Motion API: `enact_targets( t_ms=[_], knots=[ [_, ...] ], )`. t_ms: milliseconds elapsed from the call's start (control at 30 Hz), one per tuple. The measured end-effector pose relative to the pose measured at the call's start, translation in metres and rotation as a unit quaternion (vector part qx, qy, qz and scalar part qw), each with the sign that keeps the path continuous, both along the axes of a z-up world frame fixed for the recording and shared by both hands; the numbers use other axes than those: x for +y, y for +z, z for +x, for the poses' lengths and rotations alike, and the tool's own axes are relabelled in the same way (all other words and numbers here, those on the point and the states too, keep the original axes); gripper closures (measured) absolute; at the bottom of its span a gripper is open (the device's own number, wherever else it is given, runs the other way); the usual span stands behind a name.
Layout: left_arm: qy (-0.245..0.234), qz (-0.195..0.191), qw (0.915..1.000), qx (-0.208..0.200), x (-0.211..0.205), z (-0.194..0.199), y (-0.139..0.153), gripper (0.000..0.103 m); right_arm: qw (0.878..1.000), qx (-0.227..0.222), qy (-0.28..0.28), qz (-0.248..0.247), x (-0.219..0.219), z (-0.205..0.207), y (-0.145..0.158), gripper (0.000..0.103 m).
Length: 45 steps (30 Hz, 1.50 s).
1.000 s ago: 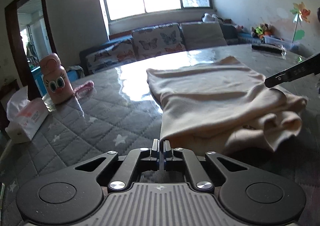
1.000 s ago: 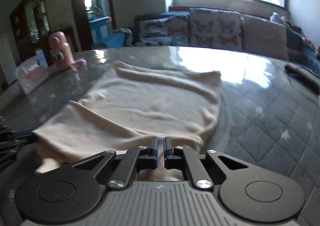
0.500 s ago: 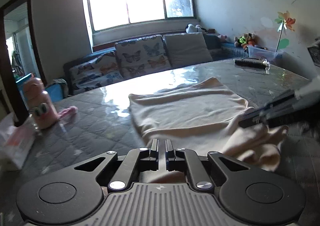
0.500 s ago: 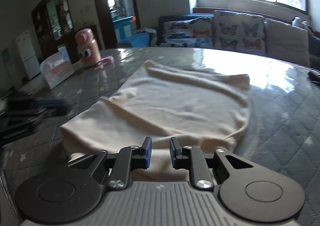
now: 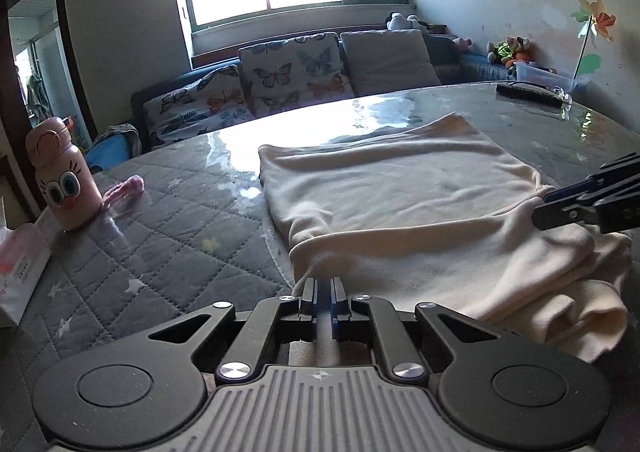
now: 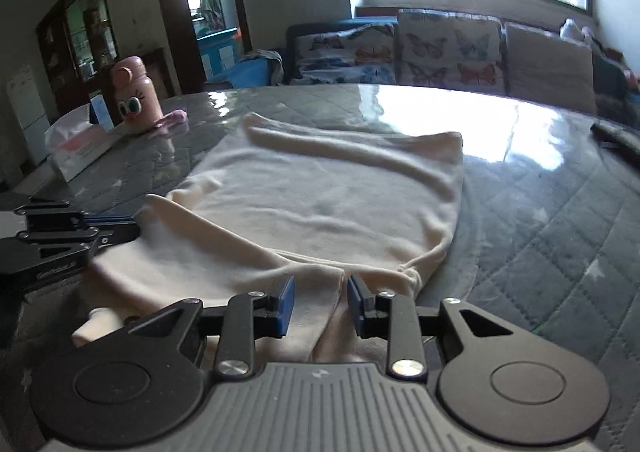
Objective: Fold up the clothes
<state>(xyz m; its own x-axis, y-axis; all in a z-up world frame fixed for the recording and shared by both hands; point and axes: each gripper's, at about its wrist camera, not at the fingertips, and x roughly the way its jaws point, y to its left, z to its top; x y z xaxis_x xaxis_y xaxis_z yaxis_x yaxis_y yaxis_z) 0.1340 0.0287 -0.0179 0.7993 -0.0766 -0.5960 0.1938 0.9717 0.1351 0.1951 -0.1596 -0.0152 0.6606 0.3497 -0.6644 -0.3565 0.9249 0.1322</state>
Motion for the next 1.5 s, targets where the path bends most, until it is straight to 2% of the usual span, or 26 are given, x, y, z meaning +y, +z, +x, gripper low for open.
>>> enact_targets(
  t_ms=[33, 133, 167, 333, 467, 567, 667, 767, 867, 900, 967, 1067, 1167, 1300, 1367, 1500],
  knots=[
    [0.001, -0.001, 1.0, 0.0, 0.0, 0.0, 0.0, 0.095, 1.0, 0.002, -0.001, 0.0, 0.001, 0.002, -0.003, 0.075],
    [0.004, -0.004, 1.0, -0.001, 0.002, 0.0, 0.0, 0.094, 1.0, -0.016, -0.005, -0.003, 0.002, 0.001, -0.001, 0.093],
    [0.004, -0.005, 1.0, -0.002, 0.002, 0.0, 0.0, 0.094, 1.0, -0.023, -0.007, -0.004, 0.003, 0.0, 0.0, 0.096],
    [0.012, -0.007, 0.9999, -0.004, 0.004, -0.001, -0.001, 0.094, 0.998, -0.047, -0.017, -0.026, 0.005, -0.001, 0.0, 0.097],
    [0.018, -0.008, 0.9998, -0.004, 0.006, -0.002, -0.001, 0.094, 0.999, -0.028, -0.026, -0.022, 0.001, 0.004, -0.004, 0.092],
    [0.02, -0.011, 0.9997, -0.006, 0.005, -0.003, 0.003, 0.094, 0.998, -0.05, -0.027, -0.013, 0.001, -0.002, 0.005, 0.088],
    [0.011, -0.015, 0.9997, -0.014, -0.001, -0.005, 0.009, 0.093, 0.998, -0.063, 0.001, -0.008, 0.01, -0.004, 0.012, 0.084],
    [-0.004, -0.003, 0.9998, -0.019, -0.011, -0.006, 0.01, 0.092, 0.998, -0.047, 0.036, -0.014, 0.024, 0.001, 0.006, 0.074],
    [-0.014, 0.005, 0.9997, -0.021, -0.014, -0.008, 0.01, 0.091, 0.997, -0.034, 0.058, -0.023, 0.03, -0.002, 0.002, 0.073],
    [-0.017, 0.007, 0.9996, -0.022, -0.014, -0.011, 0.01, 0.09, 0.997, -0.034, 0.065, -0.027, 0.03, -0.005, 0.002, 0.071],
    [-0.028, 0.013, 0.9993, -0.022, -0.014, -0.016, 0.009, 0.082, 0.995, -0.031, 0.085, -0.042, 0.029, -0.013, 0.001, 0.061],
    [-0.045, 0.029, 0.9983, -0.023, -0.015, -0.027, 0.007, 0.077, 0.993, -0.033, 0.094, -0.064, 0.026, -0.023, -0.002, 0.061],
    [-0.068, 0.05, 0.996, -0.03, -0.015, -0.044, 0.008, 0.072, 0.994, -0.041, 0.089, -0.058, 0.017, -0.032, 0.004, 0.061],
    [-0.102, 0.083, 0.9905, -0.039, -0.016, -0.067, 0.01, 0.067, 0.994, -0.029, 0.091, -0.059, 0.012, -0.033, -0.001, 0.061],
    [-0.117, 0.098, 0.9876, -0.04, -0.016, -0.077, 0.01, 0.06, 0.994, -0.032, 0.092, -0.056, 0.01, -0.037, 0.002, 0.061],
    [-0.154, 0.128, 0.9787, -0.045, -0.027, -0.089, 0.0, 0.058, 0.994, -0.03, 0.094, -0.044, 0.001, -0.043, 0.009, 0.061]
  ],
)
